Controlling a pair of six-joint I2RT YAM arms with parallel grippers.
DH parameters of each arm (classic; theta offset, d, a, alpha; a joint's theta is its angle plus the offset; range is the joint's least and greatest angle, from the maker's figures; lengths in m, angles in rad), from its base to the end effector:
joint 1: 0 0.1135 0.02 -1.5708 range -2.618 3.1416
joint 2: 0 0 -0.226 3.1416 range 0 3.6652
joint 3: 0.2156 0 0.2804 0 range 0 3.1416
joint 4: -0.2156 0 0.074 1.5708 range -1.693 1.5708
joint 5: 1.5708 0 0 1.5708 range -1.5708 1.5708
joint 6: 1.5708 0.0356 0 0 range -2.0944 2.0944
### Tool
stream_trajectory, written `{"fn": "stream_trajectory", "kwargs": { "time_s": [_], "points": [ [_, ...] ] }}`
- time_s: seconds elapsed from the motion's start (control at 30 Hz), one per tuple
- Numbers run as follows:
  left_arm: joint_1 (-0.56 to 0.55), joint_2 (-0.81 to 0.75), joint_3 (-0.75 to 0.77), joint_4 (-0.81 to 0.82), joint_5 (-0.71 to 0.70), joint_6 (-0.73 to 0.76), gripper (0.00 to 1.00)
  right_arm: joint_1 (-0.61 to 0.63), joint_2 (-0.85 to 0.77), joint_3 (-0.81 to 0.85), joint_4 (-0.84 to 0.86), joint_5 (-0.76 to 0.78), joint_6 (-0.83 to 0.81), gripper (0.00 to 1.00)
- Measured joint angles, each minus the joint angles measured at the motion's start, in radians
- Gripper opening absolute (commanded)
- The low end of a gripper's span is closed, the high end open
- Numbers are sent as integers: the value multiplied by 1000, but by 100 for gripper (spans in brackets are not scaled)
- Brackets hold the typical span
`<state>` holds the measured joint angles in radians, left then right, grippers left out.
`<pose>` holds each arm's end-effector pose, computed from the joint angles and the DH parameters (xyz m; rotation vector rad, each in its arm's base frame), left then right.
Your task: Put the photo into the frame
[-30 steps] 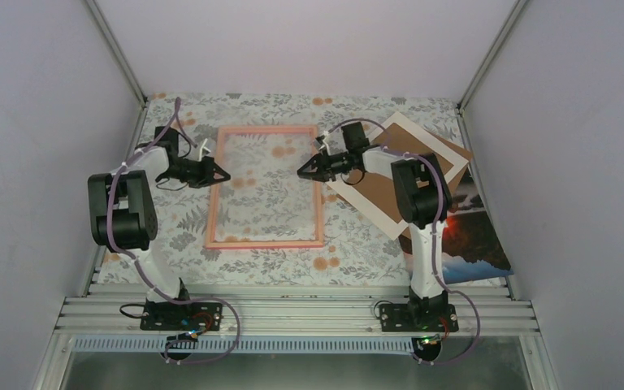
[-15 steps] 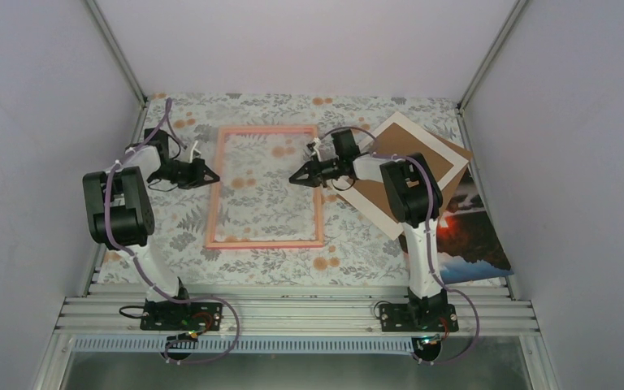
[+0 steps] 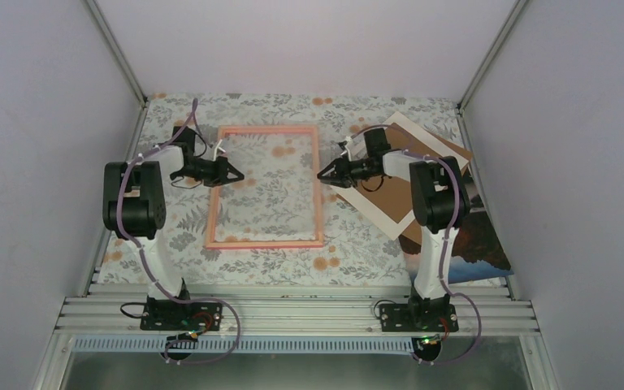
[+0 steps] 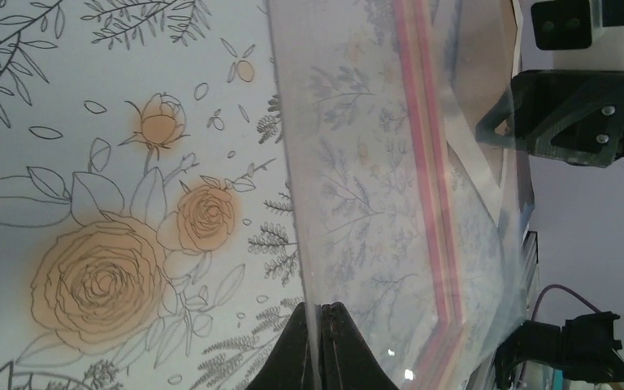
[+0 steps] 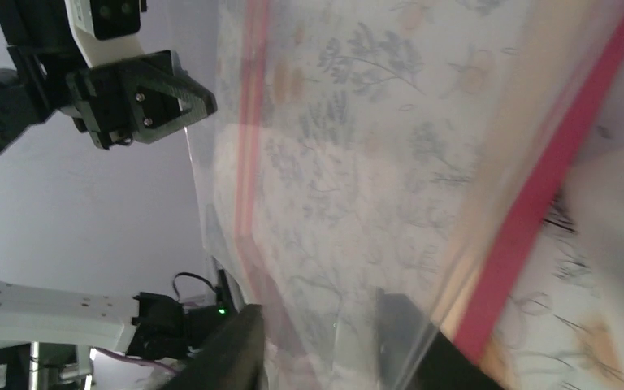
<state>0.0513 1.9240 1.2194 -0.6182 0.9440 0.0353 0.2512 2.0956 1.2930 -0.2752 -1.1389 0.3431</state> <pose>0.3700 -0.0099 0.1019 0.1429 2.5698 -1.2961 0.3879 0.1329 0.0755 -0.2871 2.5131 1.7127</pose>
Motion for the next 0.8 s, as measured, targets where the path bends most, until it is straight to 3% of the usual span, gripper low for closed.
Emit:
{"fn": "stream_trajectory", "kwargs": {
  "time_s": [0.27, 0.8],
  "points": [
    [-2, 79, 0, 57, -31, -48, 2, -40, -3, -21, -107, 93, -134, 55],
    [4, 86, -8, 34, -98, -80, 2, -64, -27, -30, -167, 163, -212, 56]
  ]
}}
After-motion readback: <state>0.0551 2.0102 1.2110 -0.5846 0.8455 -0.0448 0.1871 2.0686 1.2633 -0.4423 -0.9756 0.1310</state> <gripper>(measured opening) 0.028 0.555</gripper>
